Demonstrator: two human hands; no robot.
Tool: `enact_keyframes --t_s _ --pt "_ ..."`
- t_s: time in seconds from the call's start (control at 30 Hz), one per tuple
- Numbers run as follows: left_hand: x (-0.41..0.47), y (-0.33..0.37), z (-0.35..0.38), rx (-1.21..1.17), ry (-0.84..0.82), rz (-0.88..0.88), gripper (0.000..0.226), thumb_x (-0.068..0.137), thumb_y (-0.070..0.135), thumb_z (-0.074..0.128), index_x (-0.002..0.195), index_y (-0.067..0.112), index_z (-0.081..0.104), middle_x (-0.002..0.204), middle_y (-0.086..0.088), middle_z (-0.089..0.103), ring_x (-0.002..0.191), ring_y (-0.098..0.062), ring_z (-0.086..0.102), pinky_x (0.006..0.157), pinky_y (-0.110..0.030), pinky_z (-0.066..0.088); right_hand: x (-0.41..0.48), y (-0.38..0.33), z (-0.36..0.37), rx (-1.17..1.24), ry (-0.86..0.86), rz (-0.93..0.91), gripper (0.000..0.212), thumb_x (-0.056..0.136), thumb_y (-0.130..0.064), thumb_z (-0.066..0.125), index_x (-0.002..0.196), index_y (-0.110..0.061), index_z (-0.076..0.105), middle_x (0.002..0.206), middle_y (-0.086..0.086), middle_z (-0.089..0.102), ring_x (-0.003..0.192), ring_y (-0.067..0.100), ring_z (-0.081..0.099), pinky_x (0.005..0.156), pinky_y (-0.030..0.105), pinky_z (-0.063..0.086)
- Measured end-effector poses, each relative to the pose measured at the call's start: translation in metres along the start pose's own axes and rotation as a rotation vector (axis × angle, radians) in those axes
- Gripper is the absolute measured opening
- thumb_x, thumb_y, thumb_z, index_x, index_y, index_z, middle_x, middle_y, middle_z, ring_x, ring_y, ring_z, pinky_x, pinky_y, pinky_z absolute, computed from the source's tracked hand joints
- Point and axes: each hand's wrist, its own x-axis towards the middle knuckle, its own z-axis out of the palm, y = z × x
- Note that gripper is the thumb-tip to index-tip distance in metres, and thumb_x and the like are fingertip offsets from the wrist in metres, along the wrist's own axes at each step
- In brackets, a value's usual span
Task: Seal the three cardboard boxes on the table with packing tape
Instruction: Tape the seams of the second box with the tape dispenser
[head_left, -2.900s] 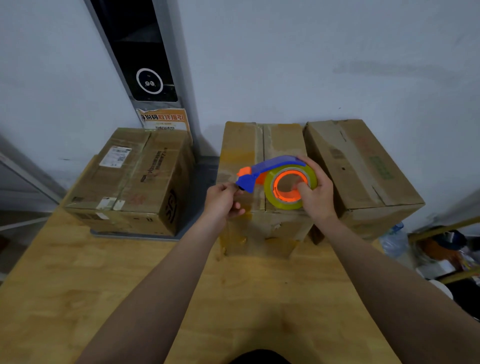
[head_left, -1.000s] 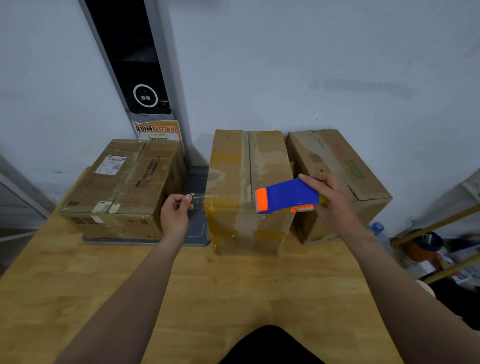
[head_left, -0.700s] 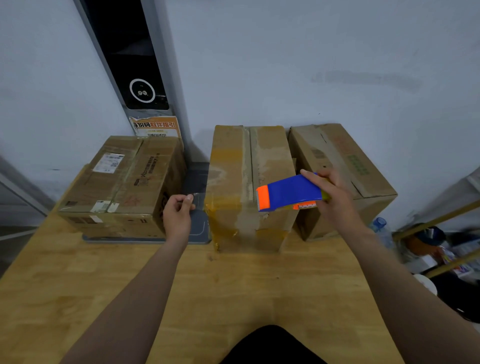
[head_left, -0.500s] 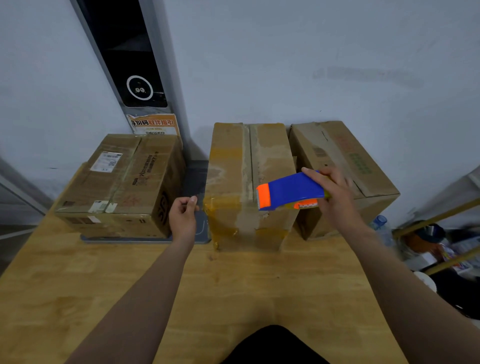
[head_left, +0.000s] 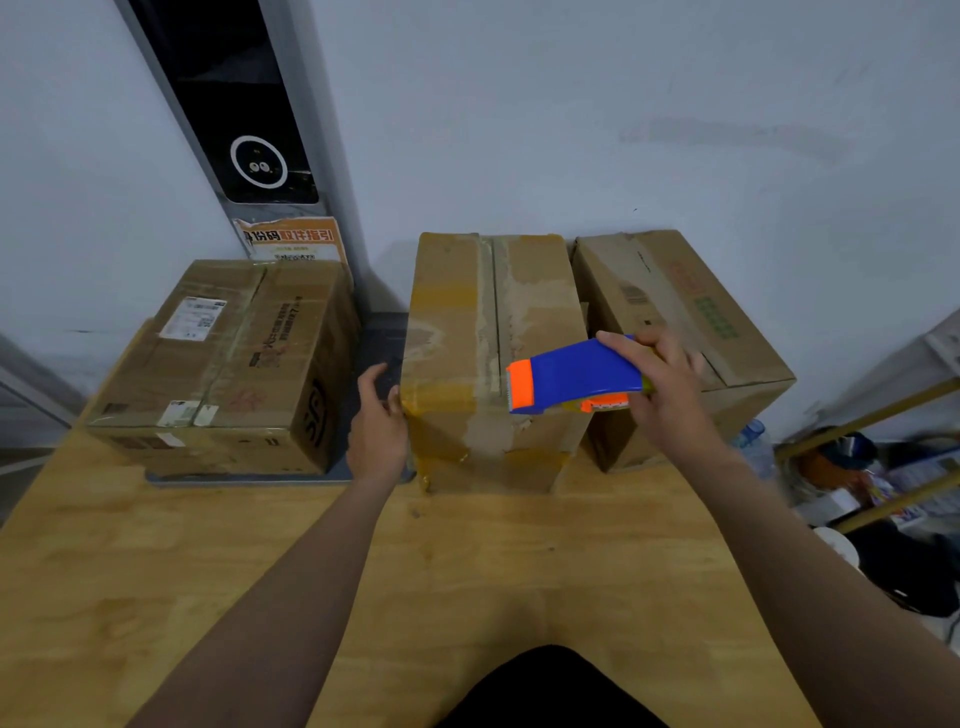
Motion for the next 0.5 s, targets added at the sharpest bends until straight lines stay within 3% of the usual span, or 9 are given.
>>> enact_keyframes --t_s 0.07,0.13,0.23,0.3,0.4,0.5 --pt "0.006 -0.003 -0.004 0.032 -0.09 -0.08 0.047 0.106 0.058 0.032 0.147 0.039 0.024 0.088 -0.007 0.066 0.069 -0.032 0.061 0.054 -0.036 0.04 -0.001 -0.002 -0.001 -0.005 0.001 -0.001 0.053 0.094 -0.038 0.055 0.145 -0.043 0.041 0.125 0.006 0.048 0.121 0.026 0.045 0.097 0.026 0.018" --pt "0.01 -0.004 -0.009 -0.008 -0.108 -0.159 0.052 0.105 0.053 0.041 0.147 0.026 0.025 0.104 -0.007 0.065 0.082 -0.032 0.064 0.063 -0.043 0.049 -0.001 -0.004 0.0 -0.011 0.005 -0.009 0.052 0.095 -0.041 0.052 0.145 -0.044 0.04 0.125 0.006 0.048 0.121 0.026 0.045 0.098 0.026 0.018" --pt "0.006 0.015 -0.014 -0.132 0.034 -0.108 0.036 0.107 0.034 0.049 0.137 0.016 0.04 0.096 0.007 0.059 0.092 -0.025 0.065 0.072 -0.042 0.051 0.0 -0.004 0.003 -0.036 0.011 -0.004 0.061 0.096 -0.022 0.064 0.145 -0.046 0.038 0.125 0.007 0.048 0.121 0.027 0.046 0.097 0.033 0.021" --pt "0.0 0.035 -0.014 -0.22 0.071 -0.058 0.041 0.105 0.039 0.051 0.139 0.018 0.041 0.103 0.008 0.06 0.101 -0.023 0.065 0.075 -0.036 0.052 0.0 -0.004 0.004 -0.045 0.006 0.007 0.067 0.094 -0.018 0.068 0.146 -0.047 0.036 0.126 0.006 0.048 0.121 0.028 0.046 0.095 0.033 0.022" --pt "-0.013 0.061 -0.002 -0.232 -0.05 -0.028 0.091 0.083 0.067 0.068 0.153 0.026 0.026 0.143 -0.002 0.047 0.129 -0.025 0.052 0.099 -0.05 0.052 -0.001 -0.003 0.003 -0.05 -0.004 0.012 0.066 0.095 -0.022 0.067 0.147 -0.048 0.034 0.126 0.005 0.047 0.121 0.029 0.046 0.095 0.032 0.021" --pt "-0.027 0.077 0.013 0.029 -0.064 0.013 0.125 0.059 0.082 0.076 0.154 0.03 0.015 0.154 -0.009 0.031 0.14 -0.032 0.035 0.105 -0.057 0.045 0.001 -0.005 0.002 -0.061 -0.006 0.024 0.067 0.094 -0.021 0.069 0.146 -0.048 0.036 0.126 0.005 0.047 0.121 0.03 0.045 0.095 0.03 0.019"
